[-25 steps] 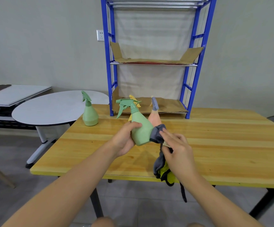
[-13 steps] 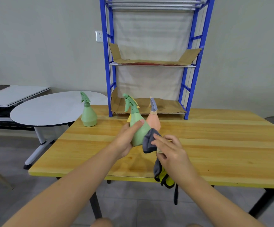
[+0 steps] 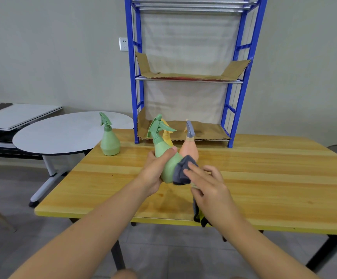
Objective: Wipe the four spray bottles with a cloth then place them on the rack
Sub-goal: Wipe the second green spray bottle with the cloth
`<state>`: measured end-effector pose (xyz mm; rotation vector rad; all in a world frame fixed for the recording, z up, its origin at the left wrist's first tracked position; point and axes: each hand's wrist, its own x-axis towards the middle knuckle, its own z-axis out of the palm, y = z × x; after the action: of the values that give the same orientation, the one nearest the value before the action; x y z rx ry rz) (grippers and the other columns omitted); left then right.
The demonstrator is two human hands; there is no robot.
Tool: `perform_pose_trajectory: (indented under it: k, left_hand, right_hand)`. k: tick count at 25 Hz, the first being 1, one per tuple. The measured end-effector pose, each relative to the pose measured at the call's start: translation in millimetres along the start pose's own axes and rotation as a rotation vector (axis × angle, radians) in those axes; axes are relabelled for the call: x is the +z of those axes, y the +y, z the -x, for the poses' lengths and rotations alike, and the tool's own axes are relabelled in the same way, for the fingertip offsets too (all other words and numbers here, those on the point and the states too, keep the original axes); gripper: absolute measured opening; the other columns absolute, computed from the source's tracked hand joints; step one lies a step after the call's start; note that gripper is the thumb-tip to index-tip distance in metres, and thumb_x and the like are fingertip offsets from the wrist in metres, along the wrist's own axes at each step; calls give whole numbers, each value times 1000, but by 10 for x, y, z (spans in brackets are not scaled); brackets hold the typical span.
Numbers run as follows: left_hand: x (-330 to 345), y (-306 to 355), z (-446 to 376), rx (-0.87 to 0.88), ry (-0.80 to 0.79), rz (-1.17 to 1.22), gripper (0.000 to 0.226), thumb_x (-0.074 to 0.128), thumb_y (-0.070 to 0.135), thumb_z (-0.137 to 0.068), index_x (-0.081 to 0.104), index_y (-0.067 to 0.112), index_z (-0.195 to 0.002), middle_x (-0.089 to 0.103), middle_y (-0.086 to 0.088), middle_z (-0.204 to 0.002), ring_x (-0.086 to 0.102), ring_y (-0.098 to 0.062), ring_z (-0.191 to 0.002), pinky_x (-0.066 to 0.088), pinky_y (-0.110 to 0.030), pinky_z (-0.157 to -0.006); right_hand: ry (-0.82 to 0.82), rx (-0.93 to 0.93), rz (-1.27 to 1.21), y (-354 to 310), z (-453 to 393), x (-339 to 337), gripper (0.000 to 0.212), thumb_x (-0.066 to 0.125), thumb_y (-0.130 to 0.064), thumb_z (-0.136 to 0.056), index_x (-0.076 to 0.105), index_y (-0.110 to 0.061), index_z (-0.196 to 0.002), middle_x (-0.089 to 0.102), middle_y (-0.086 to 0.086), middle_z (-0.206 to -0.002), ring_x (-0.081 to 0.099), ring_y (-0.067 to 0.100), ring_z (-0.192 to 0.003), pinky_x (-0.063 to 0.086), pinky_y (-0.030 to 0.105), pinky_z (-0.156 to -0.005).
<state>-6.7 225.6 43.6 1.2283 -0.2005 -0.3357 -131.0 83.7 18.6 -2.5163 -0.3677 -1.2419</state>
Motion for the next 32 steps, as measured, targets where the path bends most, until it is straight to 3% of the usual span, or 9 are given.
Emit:
perform_pose_trajectory:
  k: [2, 6, 10, 14, 18, 21, 25, 27, 32]
  left_hand:
    - [9, -12, -6, -40, 1, 52, 66, 80, 42, -83, 50, 12, -133, 68, -19, -126, 71, -34, -111, 58, -51, -95]
    - [-3, 37, 76, -160, -80, 63, 44, 55, 30, -95, 52, 14, -136, 62, -15, -131, 63, -31, -107, 52, -47, -89]
    - [-11, -3, 49, -152, -38, -14, 49, 67, 35, -93, 50, 22, -137, 67, -9, -127, 66, -27, -111, 56, -50, -97]
    - [60, -39, 18, -77, 30, 26, 49, 74, 39, -90, 48, 32, -130, 69, -5, -123, 69, -29, -112, 56, -54, -97]
    - [71, 3, 5, -28, 89, 34, 39, 71, 38, -92, 55, 26, -125, 72, -9, -113, 72, -28, -99, 60, -48, -86]
    - [82, 50, 54, -127, 36, 22, 43, 70, 47, -91, 60, 24, -125, 75, -8, -115, 74, -28, -99, 60, -42, -77]
    - [-9, 169, 143, -263, -129, 101, 50, 60, 32, -89, 54, 14, -135, 68, -20, -129, 67, -38, -107, 48, -59, -101]
    - [-24, 171, 170, -285, -192, 97, 54, 56, 24, -88, 48, 12, -141, 63, -22, -136, 64, -41, -114, 44, -65, -104]
    - [73, 126, 184, -278, -116, 147, 49, 63, 39, -97, 51, 19, -139, 61, -17, -136, 67, -40, -114, 59, -56, -87]
  right_hand:
    - [-39, -123, 21, -48, 36, 27, 53, 70, 10, -71, 68, -9, -121, 60, -1, -133, 49, 20, -107, 42, 18, -100]
    - [51, 133, -2, 128, -32, -7, 54, 73, 10, -71, 68, -10, -121, 60, -3, -132, 50, 20, -105, 49, 27, -93]
    - [-62, -147, 77, 77, 65, -13, 53, 71, 9, -72, 68, -9, -121, 60, 0, -133, 49, 20, -106, 45, 20, -95]
    - [33, 79, 21, 148, -16, -52, 53, 72, 10, -72, 68, -9, -121, 61, -1, -132, 49, 20, -105, 49, 26, -91]
    - [-13, -131, 55, 63, 41, -3, 51, 70, 9, -74, 68, -9, -121, 60, 0, -132, 49, 20, -107, 44, 20, -97]
    - [47, 41, 26, 156, -14, 3, 53, 73, 10, -72, 68, -9, -121, 61, -1, -132, 49, 20, -105, 44, 19, -94]
    - [67, 84, 49, 201, -31, 9, 53, 72, 10, -72, 68, -8, -121, 63, 0, -130, 50, 19, -102, 40, 14, -93]
    - [84, 160, 20, 255, -57, -11, 53, 72, 11, -72, 68, -9, -121, 63, -1, -129, 50, 16, -100, 36, 7, -92]
    - [125, 224, -75, 188, -64, -49, 55, 71, 11, -75, 67, -12, -124, 61, -3, -133, 52, 16, -102, 36, 5, -92]
